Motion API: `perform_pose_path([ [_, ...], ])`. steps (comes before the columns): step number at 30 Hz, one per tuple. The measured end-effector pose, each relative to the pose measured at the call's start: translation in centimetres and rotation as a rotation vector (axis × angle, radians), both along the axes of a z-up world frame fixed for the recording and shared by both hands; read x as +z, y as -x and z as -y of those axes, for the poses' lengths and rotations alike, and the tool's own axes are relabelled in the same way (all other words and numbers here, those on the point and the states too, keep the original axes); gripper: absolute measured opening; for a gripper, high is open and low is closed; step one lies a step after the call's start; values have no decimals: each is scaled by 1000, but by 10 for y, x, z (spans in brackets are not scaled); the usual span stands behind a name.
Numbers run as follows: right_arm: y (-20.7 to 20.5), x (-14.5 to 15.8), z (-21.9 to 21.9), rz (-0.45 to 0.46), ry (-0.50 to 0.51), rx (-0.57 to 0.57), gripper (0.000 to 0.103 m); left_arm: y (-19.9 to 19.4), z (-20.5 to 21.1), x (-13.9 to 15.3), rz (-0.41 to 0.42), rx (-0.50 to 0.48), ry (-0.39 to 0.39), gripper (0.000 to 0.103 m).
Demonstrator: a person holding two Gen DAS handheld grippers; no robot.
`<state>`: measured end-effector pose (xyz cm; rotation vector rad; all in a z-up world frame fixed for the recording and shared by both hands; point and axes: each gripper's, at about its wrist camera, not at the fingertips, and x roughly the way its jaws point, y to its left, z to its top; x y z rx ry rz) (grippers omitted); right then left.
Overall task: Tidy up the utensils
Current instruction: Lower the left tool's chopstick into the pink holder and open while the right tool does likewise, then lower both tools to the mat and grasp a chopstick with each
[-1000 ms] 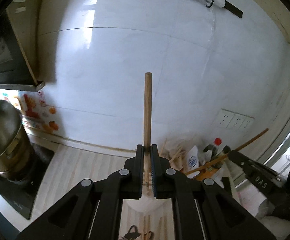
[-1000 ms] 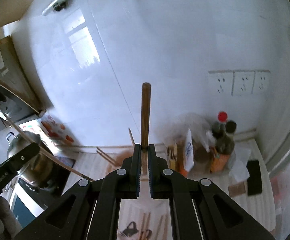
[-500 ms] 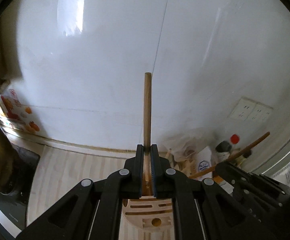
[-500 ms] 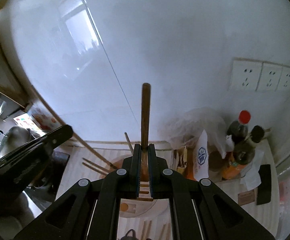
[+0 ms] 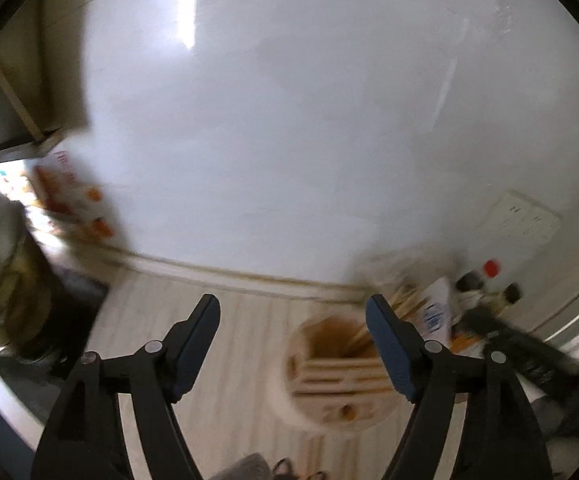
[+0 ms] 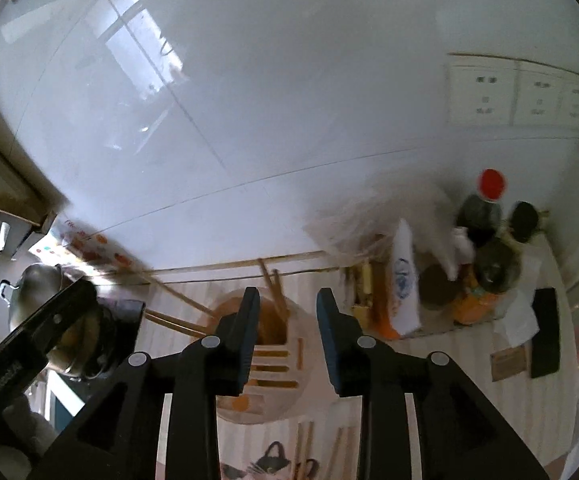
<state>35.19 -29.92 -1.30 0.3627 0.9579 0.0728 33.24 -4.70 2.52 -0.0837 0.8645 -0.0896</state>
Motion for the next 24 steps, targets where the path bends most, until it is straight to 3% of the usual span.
perform_pose_path([
  [2, 10, -1, 6, 1, 14, -30, 39, 10, -10, -7, -5, 23, -30, 87],
  [3, 15, -3, 9, -4, 21, -44, 40, 16, -15, -13, -2, 39, -45, 98],
  [4, 20, -5, 12, -12, 28, -55, 42, 20, -19, -17, 2, 51, -54, 102],
  [7, 38, -20, 13, -42, 41, -75, 47, 31, -27, -34, -9, 75, -80, 103],
  [13, 69, -62, 11, -75, 54, -77, 76, 50, -25, -85, -101, 60, -130, 103],
  [16, 83, -89, 6, -106, 79, -73, 76, 61, -23, -116, -156, 51, -160, 103],
  [24, 111, -183, -4, -327, 85, -38, 76, 87, -12, -218, -365, 23, -245, 103],
])
